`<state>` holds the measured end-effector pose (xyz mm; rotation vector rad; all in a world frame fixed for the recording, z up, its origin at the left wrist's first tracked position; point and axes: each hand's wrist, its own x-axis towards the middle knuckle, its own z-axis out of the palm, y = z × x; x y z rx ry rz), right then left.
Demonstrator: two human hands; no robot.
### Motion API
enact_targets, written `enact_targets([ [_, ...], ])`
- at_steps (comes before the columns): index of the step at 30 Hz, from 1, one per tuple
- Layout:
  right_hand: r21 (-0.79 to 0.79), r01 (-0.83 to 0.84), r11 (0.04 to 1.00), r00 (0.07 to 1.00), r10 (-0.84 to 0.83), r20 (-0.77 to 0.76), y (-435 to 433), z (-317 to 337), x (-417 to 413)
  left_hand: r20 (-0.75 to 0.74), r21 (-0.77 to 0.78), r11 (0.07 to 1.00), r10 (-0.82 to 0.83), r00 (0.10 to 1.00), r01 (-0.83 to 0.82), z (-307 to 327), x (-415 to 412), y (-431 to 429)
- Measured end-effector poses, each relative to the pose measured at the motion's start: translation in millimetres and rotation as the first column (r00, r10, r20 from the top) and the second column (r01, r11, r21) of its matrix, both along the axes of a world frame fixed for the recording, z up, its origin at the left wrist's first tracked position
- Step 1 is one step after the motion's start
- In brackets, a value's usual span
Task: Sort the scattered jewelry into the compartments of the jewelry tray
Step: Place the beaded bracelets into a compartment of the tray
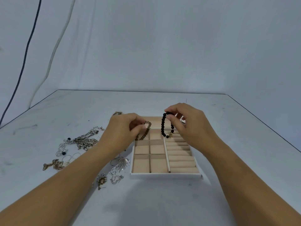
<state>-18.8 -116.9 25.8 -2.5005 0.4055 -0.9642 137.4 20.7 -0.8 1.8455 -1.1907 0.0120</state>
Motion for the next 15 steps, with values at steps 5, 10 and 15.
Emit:
enact_targets([
  [5, 0.014, -0.001, 1.0, 1.0, 0.001, 0.003, -2, -3, -5, 0.136, 0.172, 0.985, 0.005, 0.991, -0.029, -3, -2, -1],
  [10, 0.028, -0.001, 1.0, 1.0, 0.001, 0.006, -2, -3, -6, 0.234, 0.318, 0.938, 0.062, 0.97, -0.137, -7, 4, -6],
  [15, 0.016, -0.01, 1.0, 1.0, 0.01, 0.004, -1, -4, -5, 0.331, 0.4, 0.893, 0.072, 0.941, -0.209, -3, 2, -12],
])
